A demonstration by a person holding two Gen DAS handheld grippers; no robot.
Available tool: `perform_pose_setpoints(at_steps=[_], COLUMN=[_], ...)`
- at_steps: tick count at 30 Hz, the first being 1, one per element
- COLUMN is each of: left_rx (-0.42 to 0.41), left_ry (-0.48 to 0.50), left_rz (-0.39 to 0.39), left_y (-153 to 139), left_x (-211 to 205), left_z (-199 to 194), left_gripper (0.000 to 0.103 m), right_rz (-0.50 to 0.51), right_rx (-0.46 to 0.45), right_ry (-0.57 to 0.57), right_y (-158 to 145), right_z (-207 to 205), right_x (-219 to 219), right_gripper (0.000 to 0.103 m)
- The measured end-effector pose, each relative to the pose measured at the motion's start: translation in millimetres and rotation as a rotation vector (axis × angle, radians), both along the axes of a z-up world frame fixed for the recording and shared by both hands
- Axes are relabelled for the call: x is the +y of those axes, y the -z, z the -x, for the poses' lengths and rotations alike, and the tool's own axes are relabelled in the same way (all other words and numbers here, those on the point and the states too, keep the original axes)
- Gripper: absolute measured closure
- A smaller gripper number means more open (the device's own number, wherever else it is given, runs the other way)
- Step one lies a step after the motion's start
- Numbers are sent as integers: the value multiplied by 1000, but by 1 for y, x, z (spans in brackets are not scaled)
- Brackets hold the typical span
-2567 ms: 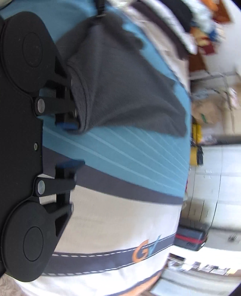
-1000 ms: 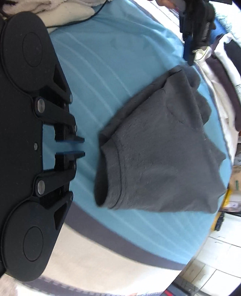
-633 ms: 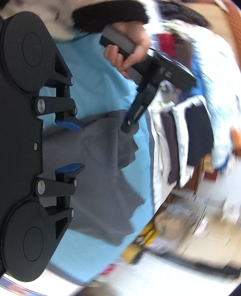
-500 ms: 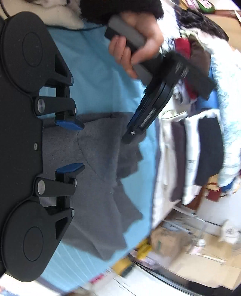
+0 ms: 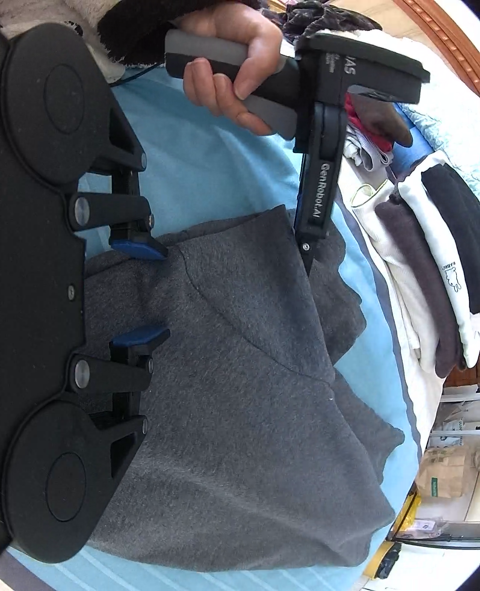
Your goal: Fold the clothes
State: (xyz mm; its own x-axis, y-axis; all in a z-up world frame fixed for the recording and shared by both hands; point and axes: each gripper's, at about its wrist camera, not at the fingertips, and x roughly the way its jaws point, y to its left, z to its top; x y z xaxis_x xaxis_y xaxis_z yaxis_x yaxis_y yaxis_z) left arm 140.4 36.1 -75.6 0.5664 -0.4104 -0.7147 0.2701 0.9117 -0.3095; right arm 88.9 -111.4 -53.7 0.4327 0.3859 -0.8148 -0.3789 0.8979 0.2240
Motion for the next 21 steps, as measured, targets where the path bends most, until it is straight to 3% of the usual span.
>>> perform_pose_setpoints(at_steps=[1,5,14,18,21], left_rx=[-17,-100,-207,-191,-178], left_ry=[18,54,-59,-94,-92], left_rz=[-14,-42,-59,-51,-88], left_y=[-4,-23,-46,-49,-43], left_x=[-3,-12,5,14,9], left_z=[3,18,28,28,29], left_gripper=[94,95,98,98,98], right_rz=[-4,5,-53,-34,-22], right_rx=[2,7,-2,-4,-9], right_ry=[1,-8,-54,-72,-77], right_y=[1,2,1,2,2], right_z=[-1,-2,-1,2,3], right_x=[0,-1,0,5,7], right_gripper=[58,58,54,55,55])
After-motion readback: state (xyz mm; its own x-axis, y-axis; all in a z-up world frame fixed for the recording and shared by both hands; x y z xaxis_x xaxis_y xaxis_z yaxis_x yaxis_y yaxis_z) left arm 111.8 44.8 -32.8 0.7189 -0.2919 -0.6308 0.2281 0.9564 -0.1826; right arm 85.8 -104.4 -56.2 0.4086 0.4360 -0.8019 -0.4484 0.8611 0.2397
